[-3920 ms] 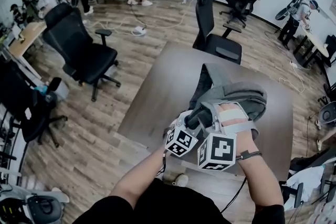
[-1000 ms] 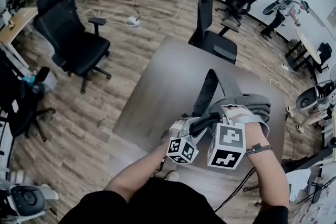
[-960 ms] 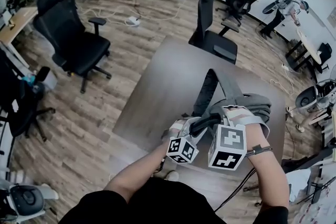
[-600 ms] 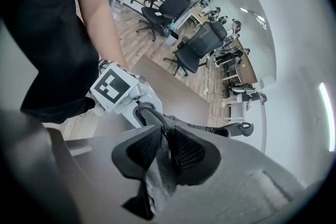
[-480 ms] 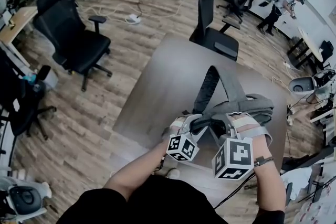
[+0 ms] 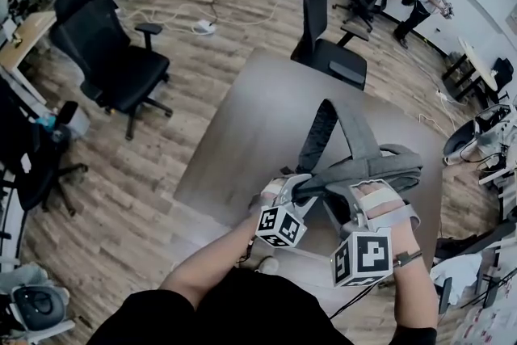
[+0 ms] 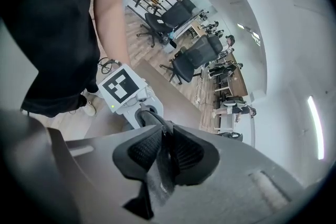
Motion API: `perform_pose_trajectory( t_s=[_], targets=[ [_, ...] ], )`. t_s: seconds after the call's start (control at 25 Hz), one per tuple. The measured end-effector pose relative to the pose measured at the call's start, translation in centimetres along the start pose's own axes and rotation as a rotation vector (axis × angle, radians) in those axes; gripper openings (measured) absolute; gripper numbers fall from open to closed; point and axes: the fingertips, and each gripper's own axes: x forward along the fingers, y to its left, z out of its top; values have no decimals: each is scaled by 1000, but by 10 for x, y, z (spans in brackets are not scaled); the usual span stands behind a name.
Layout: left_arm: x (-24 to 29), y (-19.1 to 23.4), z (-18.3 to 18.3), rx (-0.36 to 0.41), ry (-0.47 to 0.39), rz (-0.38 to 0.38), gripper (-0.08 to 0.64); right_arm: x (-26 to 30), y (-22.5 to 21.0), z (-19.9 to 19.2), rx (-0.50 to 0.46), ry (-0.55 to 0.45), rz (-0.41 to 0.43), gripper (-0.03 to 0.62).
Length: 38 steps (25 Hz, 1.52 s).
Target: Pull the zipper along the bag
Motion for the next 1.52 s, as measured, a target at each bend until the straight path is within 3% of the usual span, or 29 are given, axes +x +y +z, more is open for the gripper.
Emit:
perform_pose_trajectory(
  t_s=[0.2, 0.36, 0.44, 0.56, 0.88, 1.16, 1.52],
  targets=[
    [0, 0, 2, 3, 8, -1, 149, -6, 5, 4, -35, -20, -30, 63],
    [0, -4, 1, 7, 10, -8, 147, -13, 2, 8, 78, -121, -24, 58],
    [0, -5, 2, 8, 13, -11, 146, -17, -6, 8, 133, -161, -39, 14],
    [1, -3, 3, 0, 19, -13, 146, -18, -14, 7, 158, -173, -65, 11],
    [2, 4, 3, -85, 35, -15, 140, -22, -37, 2, 284, -174, -307, 11],
    [7, 16, 2, -186, 32, -20, 130, -28, -67, -9, 559, -250, -465, 11],
    [8, 24, -3, -257, 11, -44, 127, -36, -86, -29, 706, -307, -585, 11]
  ],
)
